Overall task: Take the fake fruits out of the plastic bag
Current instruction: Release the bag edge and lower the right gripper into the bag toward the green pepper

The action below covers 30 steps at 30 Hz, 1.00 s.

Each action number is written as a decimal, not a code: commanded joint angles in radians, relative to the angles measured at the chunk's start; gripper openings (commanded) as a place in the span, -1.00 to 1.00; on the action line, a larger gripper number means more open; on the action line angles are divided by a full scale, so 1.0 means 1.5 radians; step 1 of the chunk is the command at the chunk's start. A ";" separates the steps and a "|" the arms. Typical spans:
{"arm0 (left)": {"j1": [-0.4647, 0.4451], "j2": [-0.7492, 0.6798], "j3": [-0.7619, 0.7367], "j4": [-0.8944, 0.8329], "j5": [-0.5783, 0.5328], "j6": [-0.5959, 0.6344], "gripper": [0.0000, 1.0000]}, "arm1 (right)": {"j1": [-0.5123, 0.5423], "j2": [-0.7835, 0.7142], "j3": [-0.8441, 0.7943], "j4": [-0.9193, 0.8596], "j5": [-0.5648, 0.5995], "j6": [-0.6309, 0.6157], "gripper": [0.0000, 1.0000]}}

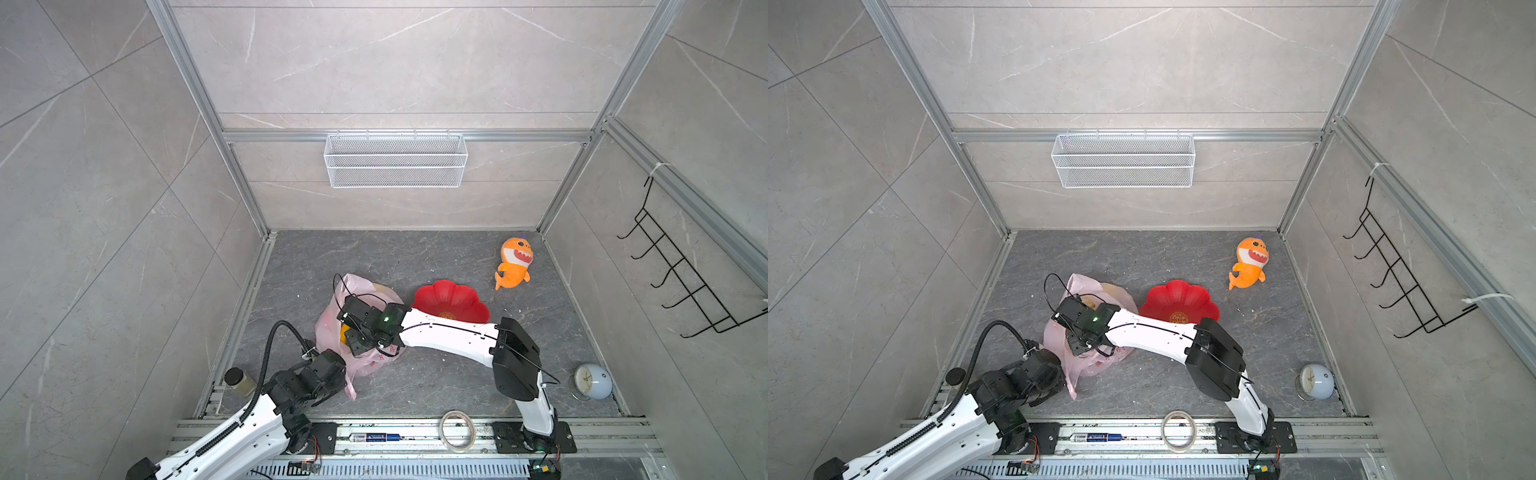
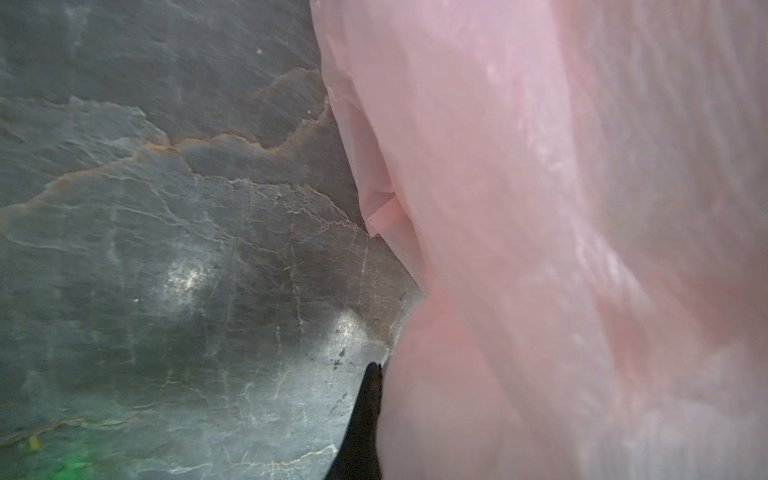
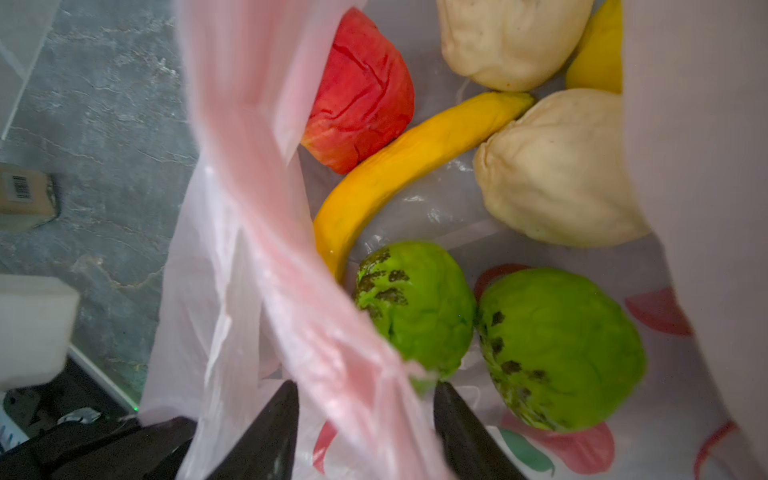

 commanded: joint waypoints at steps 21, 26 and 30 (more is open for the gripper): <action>-0.002 -0.029 -0.004 -0.016 0.013 -0.009 -0.96 | -0.011 0.091 0.049 -0.037 -0.001 0.009 0.52; -0.002 -0.035 -0.011 -0.016 0.016 -0.013 -0.96 | -0.012 0.103 0.046 -0.032 -0.006 0.013 0.53; -0.002 -0.042 -0.016 -0.017 0.017 -0.019 -0.96 | -0.015 0.112 0.047 -0.017 -0.020 0.016 0.53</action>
